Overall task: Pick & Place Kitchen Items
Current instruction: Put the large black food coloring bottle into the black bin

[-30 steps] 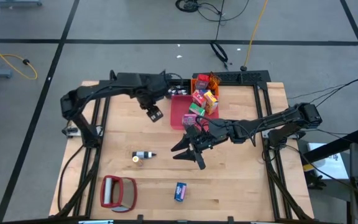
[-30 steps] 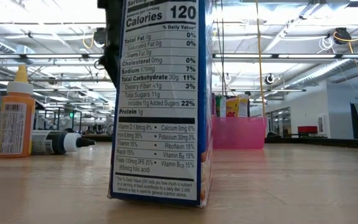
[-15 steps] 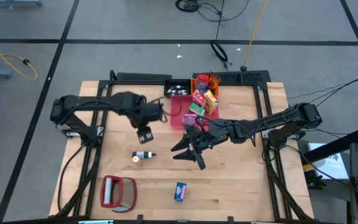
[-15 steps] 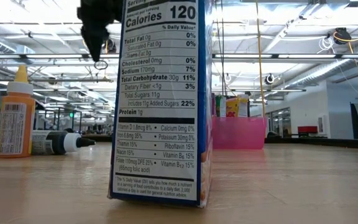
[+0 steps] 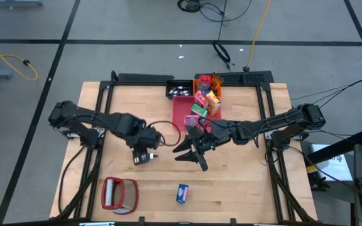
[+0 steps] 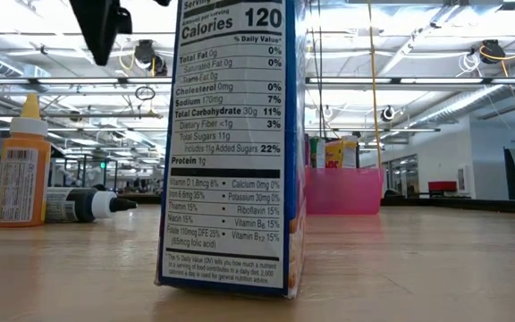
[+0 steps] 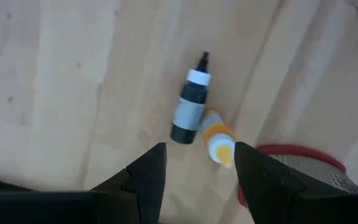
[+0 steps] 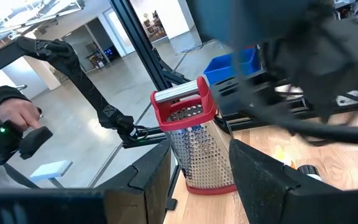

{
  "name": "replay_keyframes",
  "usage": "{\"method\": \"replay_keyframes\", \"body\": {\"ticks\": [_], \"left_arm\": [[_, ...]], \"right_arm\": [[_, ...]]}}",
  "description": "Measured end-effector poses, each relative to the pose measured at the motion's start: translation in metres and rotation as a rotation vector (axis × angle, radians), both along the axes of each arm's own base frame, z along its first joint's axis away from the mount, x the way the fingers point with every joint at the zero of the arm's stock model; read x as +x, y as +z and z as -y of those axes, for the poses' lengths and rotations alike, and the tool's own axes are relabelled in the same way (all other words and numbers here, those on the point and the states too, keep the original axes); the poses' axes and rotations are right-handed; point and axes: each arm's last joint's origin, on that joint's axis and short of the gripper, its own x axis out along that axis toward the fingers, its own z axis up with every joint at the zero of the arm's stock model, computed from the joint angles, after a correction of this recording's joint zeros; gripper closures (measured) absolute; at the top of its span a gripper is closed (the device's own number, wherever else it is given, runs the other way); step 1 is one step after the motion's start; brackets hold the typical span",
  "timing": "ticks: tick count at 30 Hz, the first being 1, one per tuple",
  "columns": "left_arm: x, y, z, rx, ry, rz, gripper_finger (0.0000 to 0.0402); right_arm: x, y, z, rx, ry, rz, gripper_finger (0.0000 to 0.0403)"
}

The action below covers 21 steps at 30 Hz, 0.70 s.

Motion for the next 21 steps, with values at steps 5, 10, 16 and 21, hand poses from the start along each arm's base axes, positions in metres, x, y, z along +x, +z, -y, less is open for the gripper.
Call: {"method": "replay_keyframes", "body": {"ticks": [5, 10, 16, 21], "left_arm": [[0.001, 0.001, 0.021, -0.014, -0.091, 0.064, 0.021], [0.002, 0.001, 0.037, -0.028, -0.146, 0.115, 0.0211], [0.003, -0.001, 0.043, 0.002, -0.178, 0.127, 0.0211], [0.007, -0.008, 0.041, 0.005, -0.201, 0.145, 0.0211]], "right_arm": [[0.0, 0.0, 0.0, 0.0, 0.0, 0.0, 0.0248], [0.0, 0.0, 0.0, 0.0, 0.0, 0.0, 0.0248], [0.0, 0.0, 0.0, 0.0, 0.0, 0.002, 0.0248], [0.0, 0.0, 0.0, 0.001, 0.0, 0.004, 0.0248]]}}
